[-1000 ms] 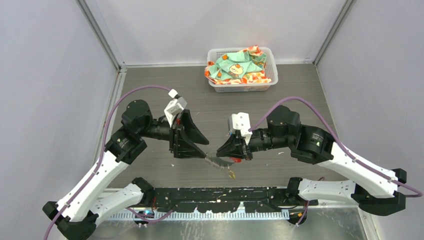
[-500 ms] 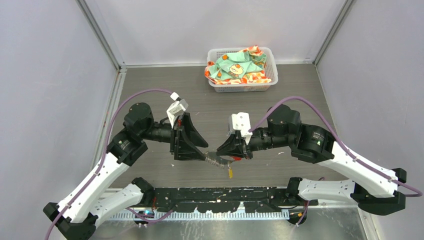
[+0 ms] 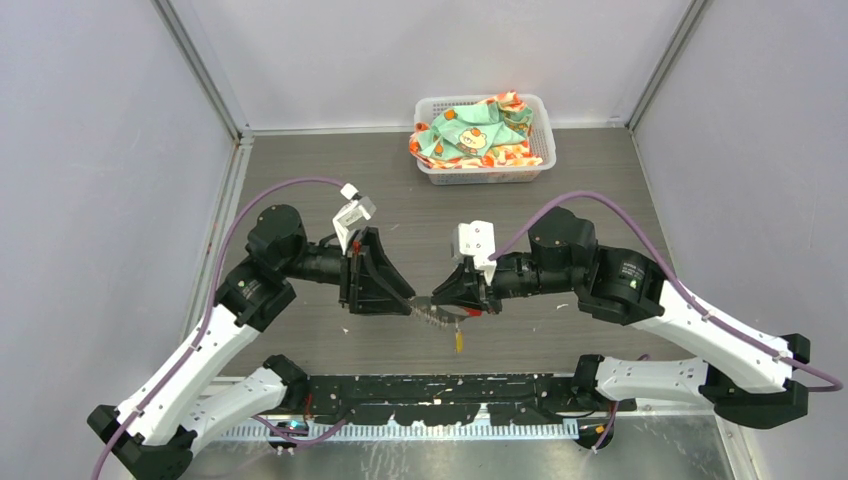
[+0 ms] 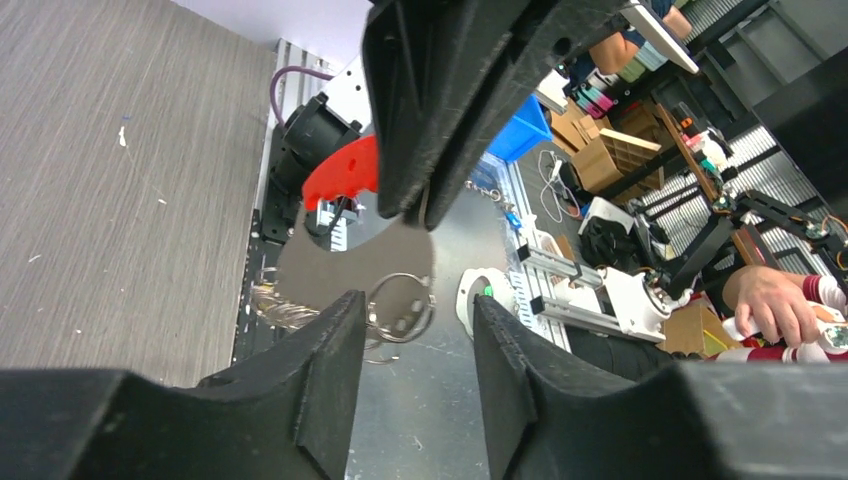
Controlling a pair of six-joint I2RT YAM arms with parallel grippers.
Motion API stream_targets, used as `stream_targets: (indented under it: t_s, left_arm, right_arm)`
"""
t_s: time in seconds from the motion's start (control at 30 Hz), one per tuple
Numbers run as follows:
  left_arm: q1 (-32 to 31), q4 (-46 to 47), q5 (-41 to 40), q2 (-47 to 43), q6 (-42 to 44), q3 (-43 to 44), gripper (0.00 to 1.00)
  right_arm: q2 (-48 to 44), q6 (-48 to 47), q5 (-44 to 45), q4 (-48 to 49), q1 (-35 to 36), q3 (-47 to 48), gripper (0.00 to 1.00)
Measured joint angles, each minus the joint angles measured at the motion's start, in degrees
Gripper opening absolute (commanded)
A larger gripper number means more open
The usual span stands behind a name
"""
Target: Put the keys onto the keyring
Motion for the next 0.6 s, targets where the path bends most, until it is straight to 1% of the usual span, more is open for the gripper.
stream_targets:
  t_s: [0.07,0.27,0.6]
  left_arm:
    - [0.1,0.3,0.5,0.0,-0.2,0.2,0.38]
    - [0.7,0.9,1.0,0.0,-0.2,0.8,0.33]
    - [1.4,1.3,1.0,0.0,0.1,1.1,0.24]
  right_arm:
    - [0.1,-0.1,1.4,0.0,0.0,0.0,0.01]
    - [-1.5,-0.1,4.1,1.8,0.3,-1.9,0.01]
    - [-2.2,0.2,5.2,2.2,0.3,-3.1,0.01]
